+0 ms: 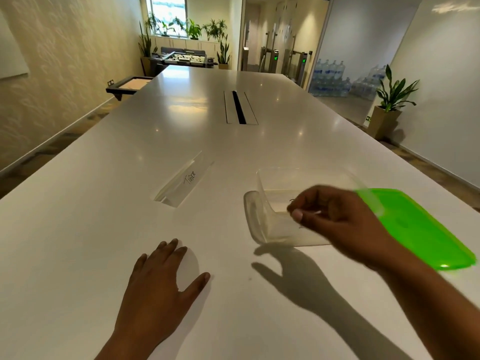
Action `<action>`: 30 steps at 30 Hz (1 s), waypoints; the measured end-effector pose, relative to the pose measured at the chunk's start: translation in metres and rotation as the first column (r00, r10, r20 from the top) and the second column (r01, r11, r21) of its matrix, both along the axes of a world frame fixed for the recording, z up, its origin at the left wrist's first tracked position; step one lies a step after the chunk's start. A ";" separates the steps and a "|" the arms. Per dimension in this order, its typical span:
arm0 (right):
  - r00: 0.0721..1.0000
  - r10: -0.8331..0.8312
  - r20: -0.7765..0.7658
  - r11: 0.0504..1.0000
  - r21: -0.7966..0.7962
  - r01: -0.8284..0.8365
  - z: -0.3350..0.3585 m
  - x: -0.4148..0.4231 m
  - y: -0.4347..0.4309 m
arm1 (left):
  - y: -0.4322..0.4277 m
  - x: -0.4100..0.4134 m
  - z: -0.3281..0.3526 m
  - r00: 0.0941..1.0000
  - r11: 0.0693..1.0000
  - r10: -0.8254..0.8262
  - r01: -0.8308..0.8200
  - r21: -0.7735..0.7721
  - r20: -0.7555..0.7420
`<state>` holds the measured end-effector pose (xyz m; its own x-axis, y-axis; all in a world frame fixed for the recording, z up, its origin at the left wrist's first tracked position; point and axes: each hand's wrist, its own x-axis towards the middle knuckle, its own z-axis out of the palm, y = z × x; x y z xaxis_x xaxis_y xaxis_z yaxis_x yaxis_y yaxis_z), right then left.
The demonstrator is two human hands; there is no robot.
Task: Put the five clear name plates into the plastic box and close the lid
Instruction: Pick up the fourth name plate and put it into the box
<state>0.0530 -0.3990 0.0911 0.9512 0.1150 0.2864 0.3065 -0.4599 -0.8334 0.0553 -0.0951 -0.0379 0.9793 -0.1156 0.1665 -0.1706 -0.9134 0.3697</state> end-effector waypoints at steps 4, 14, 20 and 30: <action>0.999 -0.022 0.030 0.982 -0.189 0.027 -0.053 -0.024 0.030 | 0.001 0.001 0.000 1.000 1.000 -0.001 0.001 0.024 -0.003; 1.000 0.001 0.031 0.857 -0.514 0.015 -0.117 -0.035 0.052 | 0.000 -0.002 -0.004 1.000 1.000 -0.001 0.001 -0.018 0.016; 0.998 0.003 0.068 0.840 -0.542 0.035 -0.118 -0.036 0.053 | -0.001 0.001 0.001 1.000 1.000 0.002 -0.002 0.008 0.027; 0.996 0.010 0.092 0.847 -0.530 0.041 -0.119 -0.030 0.053 | 0.007 0.081 0.036 0.994 0.970 0.077 -0.056 -0.236 0.082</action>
